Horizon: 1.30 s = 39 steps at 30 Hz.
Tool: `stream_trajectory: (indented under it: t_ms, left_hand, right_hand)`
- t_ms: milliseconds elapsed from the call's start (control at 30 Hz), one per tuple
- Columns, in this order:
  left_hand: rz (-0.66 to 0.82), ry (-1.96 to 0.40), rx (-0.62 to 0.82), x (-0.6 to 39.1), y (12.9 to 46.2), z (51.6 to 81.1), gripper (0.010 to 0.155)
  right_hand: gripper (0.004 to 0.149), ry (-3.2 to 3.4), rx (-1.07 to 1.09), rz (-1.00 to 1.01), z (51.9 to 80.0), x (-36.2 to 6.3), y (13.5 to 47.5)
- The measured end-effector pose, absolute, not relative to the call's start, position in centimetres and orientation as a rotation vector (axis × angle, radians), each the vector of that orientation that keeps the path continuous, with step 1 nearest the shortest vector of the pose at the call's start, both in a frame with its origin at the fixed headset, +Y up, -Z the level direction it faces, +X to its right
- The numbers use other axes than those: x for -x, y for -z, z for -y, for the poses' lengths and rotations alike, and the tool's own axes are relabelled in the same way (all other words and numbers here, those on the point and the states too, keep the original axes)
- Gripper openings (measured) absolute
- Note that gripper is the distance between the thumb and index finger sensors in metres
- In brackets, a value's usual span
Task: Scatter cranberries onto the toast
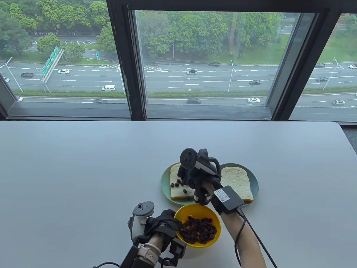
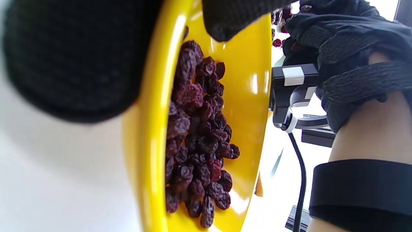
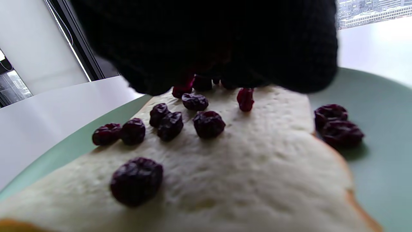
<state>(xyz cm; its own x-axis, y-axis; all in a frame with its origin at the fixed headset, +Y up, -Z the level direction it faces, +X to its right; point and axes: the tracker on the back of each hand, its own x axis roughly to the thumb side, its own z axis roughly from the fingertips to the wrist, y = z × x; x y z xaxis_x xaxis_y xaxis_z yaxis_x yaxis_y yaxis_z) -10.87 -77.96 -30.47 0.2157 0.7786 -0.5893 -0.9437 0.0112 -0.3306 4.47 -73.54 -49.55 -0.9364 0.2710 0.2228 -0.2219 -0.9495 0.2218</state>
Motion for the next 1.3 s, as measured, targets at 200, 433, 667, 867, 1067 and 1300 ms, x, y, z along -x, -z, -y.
stream_trajectory:
  t_ms: [200,433,667,867,1067,1300]
  left_hand:
    - [-0.274,-1.358,0.778,10.9,30.4,78.0,0.057]
    - [-0.28,-1.362,0.778,10.9,30.4,78.1,0.057]
    - [-0.277,-1.357,0.781,10.9,30.5,78.1,0.057]
    - [-0.283,-1.358,0.777,10.9,30.5,78.2,0.057]
    - [-0.283,-1.365,0.765,10.9,30.6,78.1,0.057]
    - [-0.281,-1.378,0.744,10.9,30.6,78.1,0.057]
  right_hand:
    - [0.038,-2.818,-0.248,-0.261,74.4,-5.8,49.8]
    - [0.04,-2.861,-0.312,-0.286,73.9,-5.6,49.2]
    - [0.045,-2.898,-0.394,-0.309,73.1,-5.7,48.1]
    - [0.047,-2.796,-0.475,-0.29,71.4,-6.5,46.3]
    - [0.049,-2.739,-0.666,-0.313,69.5,-7.4,42.1]
    - [0.061,-2.691,-0.943,-0.46,68.9,-7.3,37.1]
